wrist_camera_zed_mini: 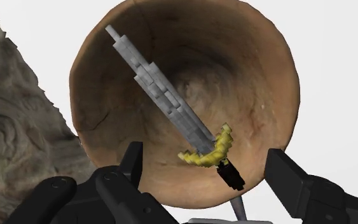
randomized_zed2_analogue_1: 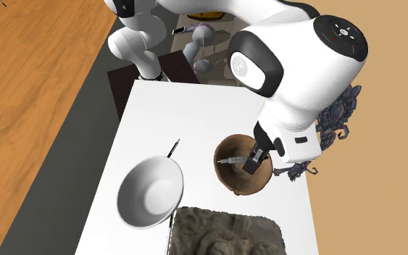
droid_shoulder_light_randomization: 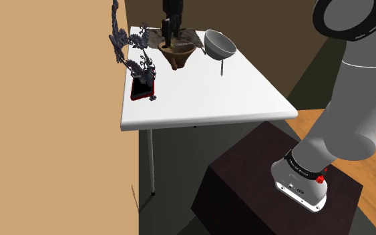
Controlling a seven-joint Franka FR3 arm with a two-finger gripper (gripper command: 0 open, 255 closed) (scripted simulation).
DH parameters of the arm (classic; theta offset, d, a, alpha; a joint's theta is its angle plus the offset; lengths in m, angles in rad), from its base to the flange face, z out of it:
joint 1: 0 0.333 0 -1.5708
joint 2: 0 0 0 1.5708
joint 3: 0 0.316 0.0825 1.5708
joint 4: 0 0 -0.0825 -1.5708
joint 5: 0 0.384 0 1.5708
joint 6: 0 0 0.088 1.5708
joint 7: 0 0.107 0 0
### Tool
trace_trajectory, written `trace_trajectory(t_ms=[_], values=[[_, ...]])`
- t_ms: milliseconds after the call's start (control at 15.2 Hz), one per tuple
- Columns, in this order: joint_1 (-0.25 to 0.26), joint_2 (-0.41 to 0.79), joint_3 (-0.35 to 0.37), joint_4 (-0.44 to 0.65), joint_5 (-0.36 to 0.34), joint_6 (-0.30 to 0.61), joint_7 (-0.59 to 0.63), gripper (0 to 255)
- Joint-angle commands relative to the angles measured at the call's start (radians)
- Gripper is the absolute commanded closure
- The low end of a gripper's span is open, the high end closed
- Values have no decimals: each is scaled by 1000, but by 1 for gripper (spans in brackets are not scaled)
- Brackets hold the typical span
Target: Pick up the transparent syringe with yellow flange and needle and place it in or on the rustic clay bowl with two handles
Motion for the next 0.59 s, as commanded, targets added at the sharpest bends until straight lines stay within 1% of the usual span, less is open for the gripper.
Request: trace_trajectory(t_ms=[0,132,396,528], values=[[0,0,0,0,0,0,0,0],[0,0,0,0,0,0,0,0],[10,24,2,163,0,-140,-5,0],[10,23,2,163,0,-140,-5,0]])
